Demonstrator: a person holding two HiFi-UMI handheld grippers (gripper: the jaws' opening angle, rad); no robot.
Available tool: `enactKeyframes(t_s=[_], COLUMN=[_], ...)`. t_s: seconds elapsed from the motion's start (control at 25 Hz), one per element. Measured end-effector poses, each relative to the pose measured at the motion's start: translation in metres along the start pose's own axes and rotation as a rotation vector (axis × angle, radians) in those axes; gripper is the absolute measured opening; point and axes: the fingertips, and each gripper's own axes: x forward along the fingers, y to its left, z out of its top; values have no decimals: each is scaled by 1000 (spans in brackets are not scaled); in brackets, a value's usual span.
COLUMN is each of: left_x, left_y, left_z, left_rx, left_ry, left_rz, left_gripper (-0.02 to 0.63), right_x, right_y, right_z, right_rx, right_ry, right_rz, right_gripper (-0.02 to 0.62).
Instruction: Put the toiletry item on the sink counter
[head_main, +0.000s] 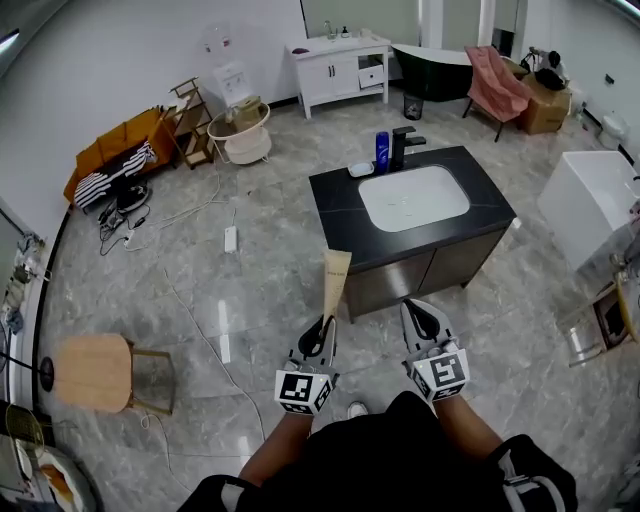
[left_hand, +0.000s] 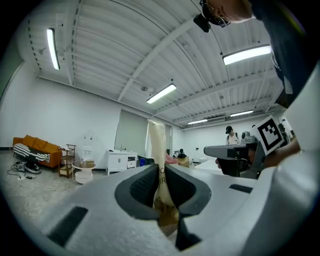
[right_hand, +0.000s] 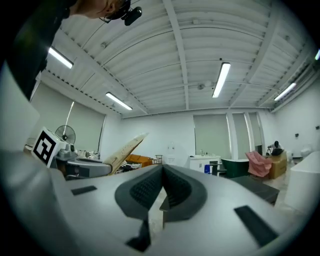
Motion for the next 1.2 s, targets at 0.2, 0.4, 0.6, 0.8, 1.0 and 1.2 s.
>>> enactKeyframes(t_s=[0.2, 0.4, 0.6, 0.8, 1.0, 1.2], left_x=[14, 44, 97, 158, 219, 284], left_y=[11, 26, 43, 62, 81, 88], left_z=[-5, -14, -20, -24, -22, -24], left_rx=[3, 5, 15, 19, 12, -9], left_ry=[11, 27, 34, 52, 68, 78], left_rz=[-2, -1, 12, 49, 96, 126], left_gripper=[44, 44, 44, 44, 44, 44], right_x=[15, 45, 90, 142, 193, 232], right_y=[-6, -31, -65, -104, -148, -209], right_z=[-12, -15, -21, -23, -22, -25], right_rx=[5, 8, 19, 25, -1, 12], right_ry=[14, -3, -8, -9, -4, 17], right_rz=[-14, -11, 34, 90, 159, 161], right_gripper=[5, 6, 6, 6, 6, 6])
